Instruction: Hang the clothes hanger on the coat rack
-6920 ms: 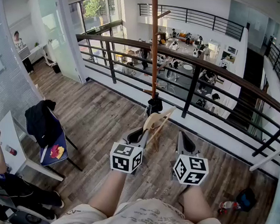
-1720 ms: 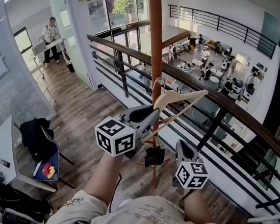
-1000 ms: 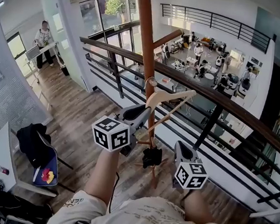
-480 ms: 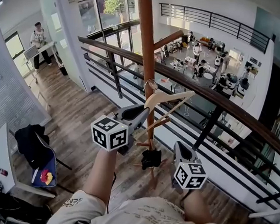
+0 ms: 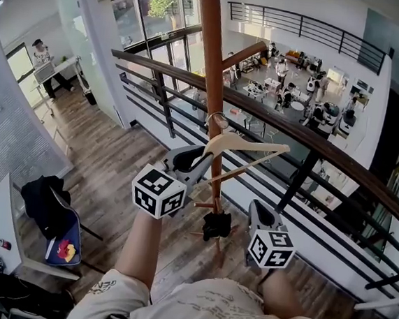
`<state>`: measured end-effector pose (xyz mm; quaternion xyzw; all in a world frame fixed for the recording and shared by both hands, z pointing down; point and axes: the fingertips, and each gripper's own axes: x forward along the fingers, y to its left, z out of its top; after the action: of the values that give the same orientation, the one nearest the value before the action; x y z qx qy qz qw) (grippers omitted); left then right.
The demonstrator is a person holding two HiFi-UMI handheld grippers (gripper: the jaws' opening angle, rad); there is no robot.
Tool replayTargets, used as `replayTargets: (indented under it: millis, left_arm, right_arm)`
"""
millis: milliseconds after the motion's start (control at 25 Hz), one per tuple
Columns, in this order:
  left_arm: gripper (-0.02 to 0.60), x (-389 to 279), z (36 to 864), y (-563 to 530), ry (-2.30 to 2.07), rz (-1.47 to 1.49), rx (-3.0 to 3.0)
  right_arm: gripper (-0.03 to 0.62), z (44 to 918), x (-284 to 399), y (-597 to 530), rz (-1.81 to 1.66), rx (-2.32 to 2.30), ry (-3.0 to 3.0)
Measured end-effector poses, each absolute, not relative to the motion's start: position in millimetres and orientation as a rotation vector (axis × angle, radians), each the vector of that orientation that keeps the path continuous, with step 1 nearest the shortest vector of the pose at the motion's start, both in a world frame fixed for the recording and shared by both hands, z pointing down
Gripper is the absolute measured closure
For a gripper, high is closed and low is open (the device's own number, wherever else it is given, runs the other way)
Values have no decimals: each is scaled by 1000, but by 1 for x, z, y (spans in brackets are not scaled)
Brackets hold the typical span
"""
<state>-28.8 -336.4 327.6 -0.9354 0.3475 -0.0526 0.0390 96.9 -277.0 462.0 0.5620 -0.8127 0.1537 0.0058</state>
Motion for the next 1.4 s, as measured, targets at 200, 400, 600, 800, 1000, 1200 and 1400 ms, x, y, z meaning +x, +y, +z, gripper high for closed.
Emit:
replayTargets:
  millis: [200, 400, 600, 800, 1000, 1200, 1400]
  left_arm:
    - [505, -34, 327, -337, 1138, -311, -2631]
    - [497, -33, 323, -336, 1177, -398, -2467]
    - [495, -34, 318, -329, 1182, -384, -2420]
    - [495, -41, 302, -317, 1189, -285, -2428]
    - [562, -61, 283, -308, 1293, -129, -2406]
    - [577, -80, 294, -307, 1398, -88, -2484]
    - [577, -88, 308, -299, 1490, -94, -2526]
  right_arm:
    - [595, 463, 94, -276, 481, 1754, -2541]
    - [595, 463, 93, -274, 482, 1752, -2544]
    - [595, 464, 93, -271, 487, 1754, -2546]
    - [595, 464, 87, -267, 485, 1740, -2554]
    - [595, 463, 80, -267, 478, 1729, -2569]
    - [595, 459, 72, -266, 464, 1713, -2591]
    - [595, 450, 65, -262, 454, 1690, -2615]
